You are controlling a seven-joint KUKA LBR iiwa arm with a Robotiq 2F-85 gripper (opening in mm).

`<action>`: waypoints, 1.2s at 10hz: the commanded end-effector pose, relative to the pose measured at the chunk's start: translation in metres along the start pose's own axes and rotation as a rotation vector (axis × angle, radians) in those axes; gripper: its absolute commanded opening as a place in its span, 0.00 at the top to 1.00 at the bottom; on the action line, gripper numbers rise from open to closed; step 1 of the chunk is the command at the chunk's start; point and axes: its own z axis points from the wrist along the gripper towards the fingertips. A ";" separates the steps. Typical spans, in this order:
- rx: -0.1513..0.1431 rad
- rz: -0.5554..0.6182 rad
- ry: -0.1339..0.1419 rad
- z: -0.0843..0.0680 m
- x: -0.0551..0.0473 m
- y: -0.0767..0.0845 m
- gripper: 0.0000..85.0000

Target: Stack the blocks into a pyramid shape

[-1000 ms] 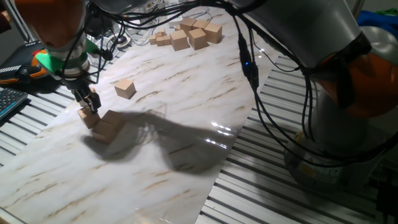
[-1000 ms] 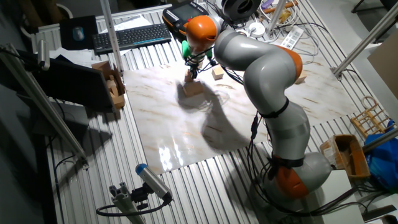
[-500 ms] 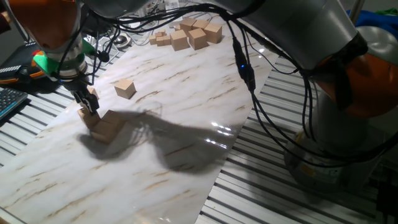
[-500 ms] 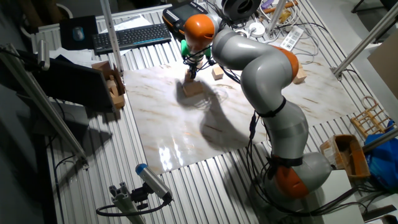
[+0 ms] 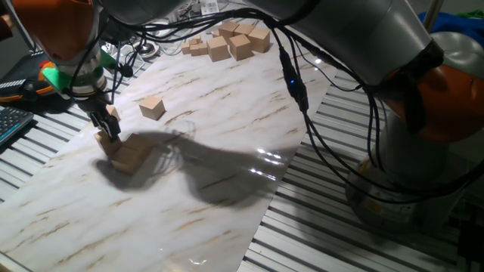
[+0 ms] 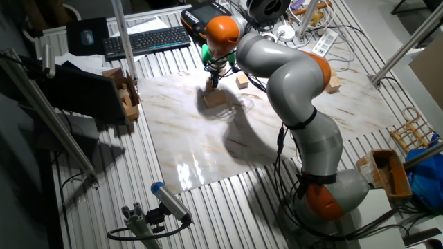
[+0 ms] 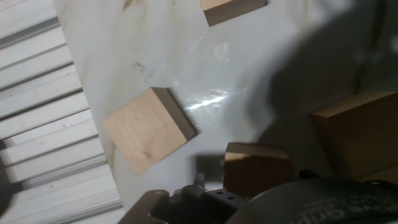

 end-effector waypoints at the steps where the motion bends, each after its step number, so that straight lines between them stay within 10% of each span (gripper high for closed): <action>1: 0.000 0.000 0.001 0.001 0.000 0.000 0.20; 9: -0.001 0.055 -0.013 0.010 0.005 -0.004 0.20; 10: 0.002 0.057 -0.014 0.010 0.006 -0.005 0.40; 12: 0.003 0.052 -0.014 0.011 0.006 -0.005 0.40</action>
